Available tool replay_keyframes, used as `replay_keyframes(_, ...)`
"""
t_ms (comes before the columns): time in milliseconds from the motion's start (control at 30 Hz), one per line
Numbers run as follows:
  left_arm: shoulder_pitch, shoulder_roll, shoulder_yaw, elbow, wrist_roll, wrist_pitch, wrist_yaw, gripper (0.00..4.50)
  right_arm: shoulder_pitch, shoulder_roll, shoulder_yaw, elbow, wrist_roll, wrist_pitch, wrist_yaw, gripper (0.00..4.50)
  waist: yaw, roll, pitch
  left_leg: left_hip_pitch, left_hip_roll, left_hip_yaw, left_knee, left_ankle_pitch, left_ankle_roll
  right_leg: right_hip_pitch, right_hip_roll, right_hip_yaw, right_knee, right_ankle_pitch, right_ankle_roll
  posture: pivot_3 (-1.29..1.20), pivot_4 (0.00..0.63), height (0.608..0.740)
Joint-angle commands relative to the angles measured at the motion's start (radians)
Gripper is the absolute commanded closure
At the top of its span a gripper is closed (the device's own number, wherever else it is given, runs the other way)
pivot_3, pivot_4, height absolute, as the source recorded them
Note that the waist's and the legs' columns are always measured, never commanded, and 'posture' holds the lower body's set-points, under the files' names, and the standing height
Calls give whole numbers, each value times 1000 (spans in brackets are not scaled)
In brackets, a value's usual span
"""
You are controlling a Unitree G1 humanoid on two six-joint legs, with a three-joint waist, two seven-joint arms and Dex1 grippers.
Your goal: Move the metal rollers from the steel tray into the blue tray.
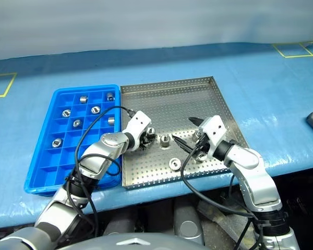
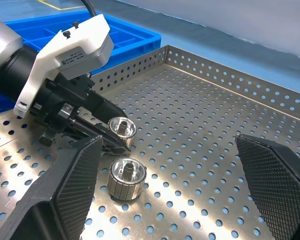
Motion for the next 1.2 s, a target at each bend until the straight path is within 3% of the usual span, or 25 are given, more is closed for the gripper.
replay_keyframes(33,-14,-6,19,-13,17,-7,10,2805,-10,2,-18,-26,16,-13,0,0,0,0,0,0,0,0,0,0,0,0,0,0,0,0,0,-287,150,740)
replay_keyframes(267,-5,-17,113,-71,21,-49,78,2805,-18,4,-11,-20,15,-13,4,0,0,0,0,0,0,0,0,0,0,0,0,0,0,0,0,-282,150,740)
replay_keyframes(467,44,-14,282,-294,-14,0,135,2805,-26,7,0,-16,16,-14,11,0,5,0,0,0,0,0,0,0,0,-1,-1,0,0,0,0,-253,150,740)
replay_keyframes(633,186,45,436,-591,-4,166,185,2805,-49,20,31,11,15,-15,35,0,2,0,0,0,1,0,-1,0,0,-1,-1,1,0,0,0,-186,150,740)
replay_keyframes(867,371,219,586,-890,-24,411,127,2805,-126,41,85,88,9,-24,90,0,46,0,0,0,1,-1,-1,0,-1,0,0,-1,0,-2,-4,-79,150,740)
replay_keyframes(1067,523,270,708,-1001,-46,495,92,2805,-176,63,120,147,5,-39,130,0,97,-1,0,0,1,-2,-1,2,-4,0,0,-2,0,-3,-5,0,150,740)
replay_keyframes(1200,657,245,749,-1001,-96,454,110,2805,-195,64,135,166,7,-38,161,0,119,-1,0,1,1,-2,-1,2,-4,0,-1,-3,0,-3,-7,31,150,740)
